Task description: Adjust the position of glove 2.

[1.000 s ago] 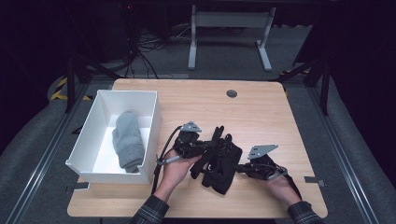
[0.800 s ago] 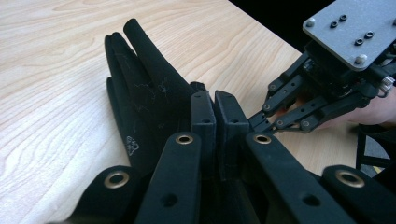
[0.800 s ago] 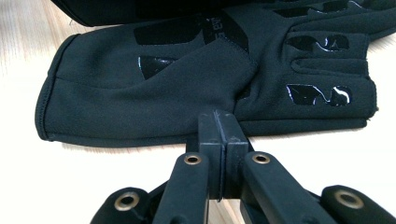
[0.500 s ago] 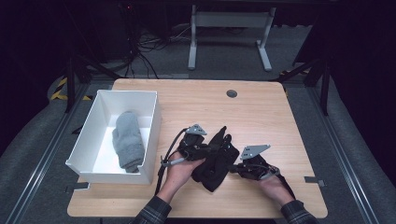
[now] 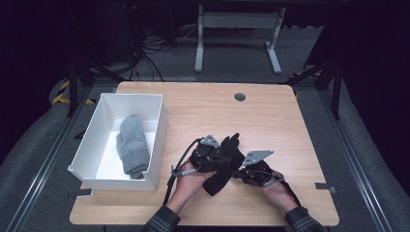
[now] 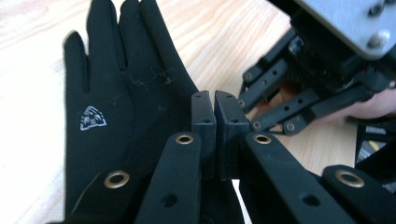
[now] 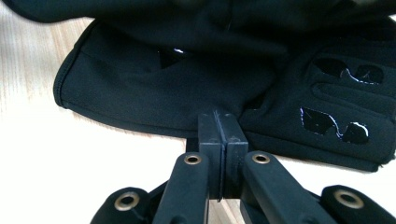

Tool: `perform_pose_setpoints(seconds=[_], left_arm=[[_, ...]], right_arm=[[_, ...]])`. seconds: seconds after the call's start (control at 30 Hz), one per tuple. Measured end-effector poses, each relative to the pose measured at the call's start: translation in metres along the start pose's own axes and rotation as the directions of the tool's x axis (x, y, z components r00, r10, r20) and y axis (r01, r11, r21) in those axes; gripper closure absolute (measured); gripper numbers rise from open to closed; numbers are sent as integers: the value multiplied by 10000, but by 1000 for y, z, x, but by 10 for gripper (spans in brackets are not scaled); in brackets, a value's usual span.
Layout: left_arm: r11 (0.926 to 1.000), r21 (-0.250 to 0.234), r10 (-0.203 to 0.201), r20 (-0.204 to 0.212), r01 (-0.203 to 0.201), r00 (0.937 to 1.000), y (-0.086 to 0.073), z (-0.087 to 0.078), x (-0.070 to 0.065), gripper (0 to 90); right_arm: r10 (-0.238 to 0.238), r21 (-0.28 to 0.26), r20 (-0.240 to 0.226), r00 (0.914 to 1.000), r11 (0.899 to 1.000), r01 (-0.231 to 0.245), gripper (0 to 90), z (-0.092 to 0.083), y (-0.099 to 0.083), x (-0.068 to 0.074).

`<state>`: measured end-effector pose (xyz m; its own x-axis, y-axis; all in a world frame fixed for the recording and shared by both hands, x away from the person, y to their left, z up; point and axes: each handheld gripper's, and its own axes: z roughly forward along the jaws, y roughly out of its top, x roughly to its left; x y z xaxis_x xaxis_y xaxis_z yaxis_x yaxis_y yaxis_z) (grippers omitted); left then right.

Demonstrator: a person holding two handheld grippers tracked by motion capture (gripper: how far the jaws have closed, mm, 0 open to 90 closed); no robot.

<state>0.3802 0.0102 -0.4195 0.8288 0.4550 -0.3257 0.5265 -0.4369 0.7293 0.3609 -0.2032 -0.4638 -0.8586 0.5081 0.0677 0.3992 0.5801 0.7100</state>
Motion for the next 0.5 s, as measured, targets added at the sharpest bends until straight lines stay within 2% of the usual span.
perform_pose_setpoints(seconds=[0.13, 0.23, 0.3, 0.5], left_arm=[[9996, 265, 97, -91, -95, 9999, -2, 6, -2, 878], [9993, 378, 41, -152, -35, 9999, -5, 11, 0, 877], [9989, 450, -104, -44, 106, 9999, -7, 14, 2, 877], [9981, 606, -78, -22, 79, 10000, -11, 24, 3, 875]], right_arm=[[1, 8, 49, 10000, 10000, -1, 900, 0, 0, 0], [5, 37, 72, 10000, 10000, -5, 900, -1, 0, 1], [-27, 60, 84, 10000, 10000, 27, 900, -1, -1, 0], [105, -166, 327, 9994, 9998, -99, 900, -13, -4, -5]])
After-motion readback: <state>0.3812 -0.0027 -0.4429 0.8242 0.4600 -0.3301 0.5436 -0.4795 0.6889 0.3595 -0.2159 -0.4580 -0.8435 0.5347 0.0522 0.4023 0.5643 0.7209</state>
